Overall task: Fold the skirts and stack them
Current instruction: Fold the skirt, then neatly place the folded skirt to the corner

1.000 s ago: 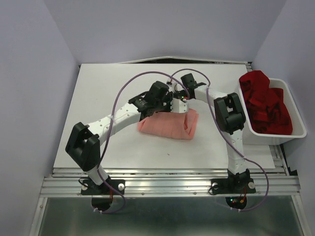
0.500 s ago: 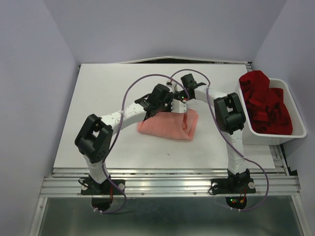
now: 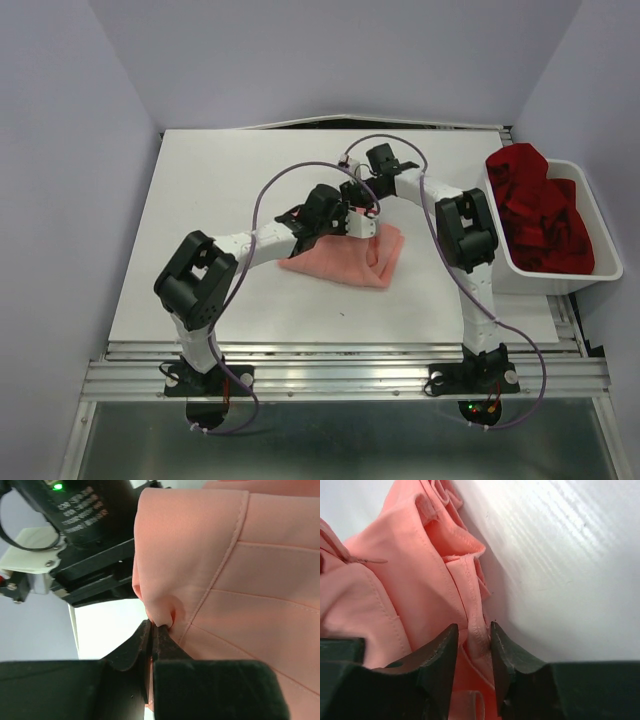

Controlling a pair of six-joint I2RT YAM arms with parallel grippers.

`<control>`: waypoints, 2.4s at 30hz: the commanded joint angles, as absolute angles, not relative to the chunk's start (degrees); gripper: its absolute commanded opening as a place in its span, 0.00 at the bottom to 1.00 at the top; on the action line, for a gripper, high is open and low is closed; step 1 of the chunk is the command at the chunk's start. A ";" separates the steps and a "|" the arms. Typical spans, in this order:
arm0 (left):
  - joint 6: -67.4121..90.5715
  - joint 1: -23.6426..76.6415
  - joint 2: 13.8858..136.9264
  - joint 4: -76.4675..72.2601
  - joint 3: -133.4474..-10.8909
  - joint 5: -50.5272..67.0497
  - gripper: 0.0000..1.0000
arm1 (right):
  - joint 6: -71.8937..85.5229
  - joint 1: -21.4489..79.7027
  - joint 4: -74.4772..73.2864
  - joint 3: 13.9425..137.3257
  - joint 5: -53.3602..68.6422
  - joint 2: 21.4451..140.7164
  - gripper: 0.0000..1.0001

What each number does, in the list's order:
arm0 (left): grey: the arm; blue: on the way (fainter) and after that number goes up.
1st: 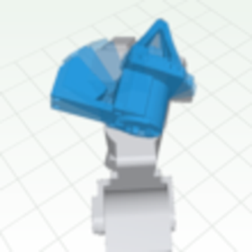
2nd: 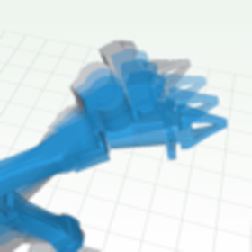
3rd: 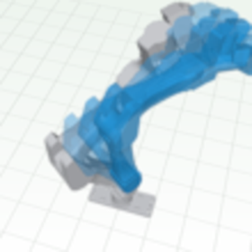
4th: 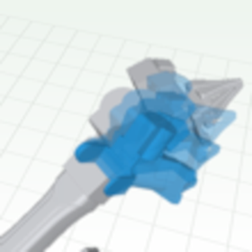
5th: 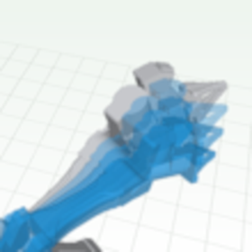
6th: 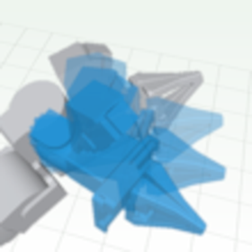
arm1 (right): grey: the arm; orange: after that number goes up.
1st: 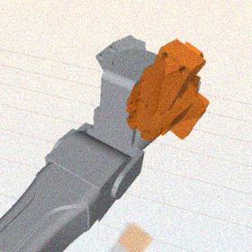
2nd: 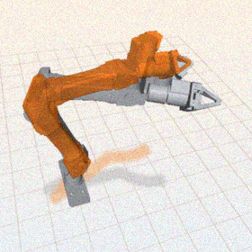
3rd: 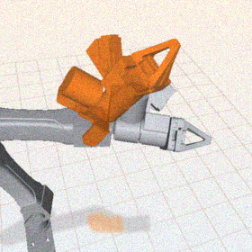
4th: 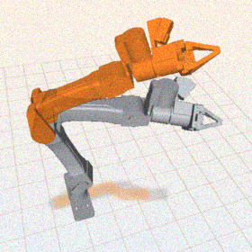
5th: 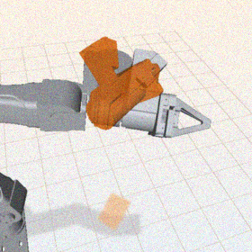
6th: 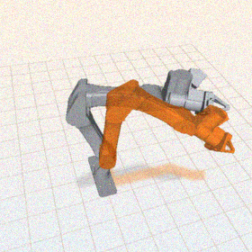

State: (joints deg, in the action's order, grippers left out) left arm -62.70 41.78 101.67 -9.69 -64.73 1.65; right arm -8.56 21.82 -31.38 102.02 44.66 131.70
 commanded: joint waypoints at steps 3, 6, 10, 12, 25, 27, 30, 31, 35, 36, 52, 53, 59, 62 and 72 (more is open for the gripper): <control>-63.98 41.75 96.69 -16.34 -60.74 0.62 0.00 | -7.03 22.24 -35.41 110.47 44.12 133.85 0.25; -64.42 41.75 96.33 -18.01 -59.94 0.62 0.00 | -5.80 22.24 -36.04 111.53 43.68 135.88 0.23; -65.30 41.84 97.73 -20.29 -59.24 -1.39 0.00 | -2.29 21.71 -33.67 111.45 40.00 135.79 0.21; -65.22 41.84 99.39 -21.26 -59.41 -1.76 0.06 | -1.94 21.19 -32.87 111.62 38.94 135.97 0.21; -62.85 42.10 101.17 -25.75 -63.63 -7.90 0.44 | 4.22 16.62 -28.48 118.73 29.10 131.05 0.42; -61.09 42.28 98.20 -24.79 -64.42 -9.05 0.53 | 4.48 15.73 -28.48 120.49 27.96 130.08 0.50; -54.42 42.45 92.40 -16.64 -68.71 -8.97 0.76 | 4.83 14.68 -27.78 121.38 26.11 127.36 0.57; -52.40 42.54 91.07 -11.83 -69.60 -9.05 0.77 | 5.09 14.68 -27.34 121.20 26.10 126.57 0.57; -42.74 43.24 83.60 -3.37 -69.09 -11.68 0.99 | 6.76 14.68 -25.14 119.45 24.97 122.44 0.73; -36.97 43.24 80.89 -1.95 -68.30 -12.47 0.99 | 7.20 14.68 -24.61 119.27 24.26 120.87 0.78; 21.00 49.56 85.25 13.10 -69.88 -12.11 0.99 | 0.71 14.15 -22.32 105.57 13.54 98.54 1.00; 21.79 50.27 85.86 12.57 -69.53 -13.17 0.99 | 0.70 14.15 -22.24 103.21 12.93 97.48 1.00; 24.87 52.30 96.49 13.09 -72.59 -18.71 0.98 | -1.58 13.01 -22.41 97.83 12.22 91.32 1.00; 25.84 50.89 103.60 14.15 -74.88 -18.90 0.97 | -2.28 13.01 -22.41 96.07 11.43 90.09 1.00; 25.58 42.90 119.79 15.99 -80.68 -17.40 0.96 | -2.37 12.48 -22.41 93.34 11.60 88.95 1.00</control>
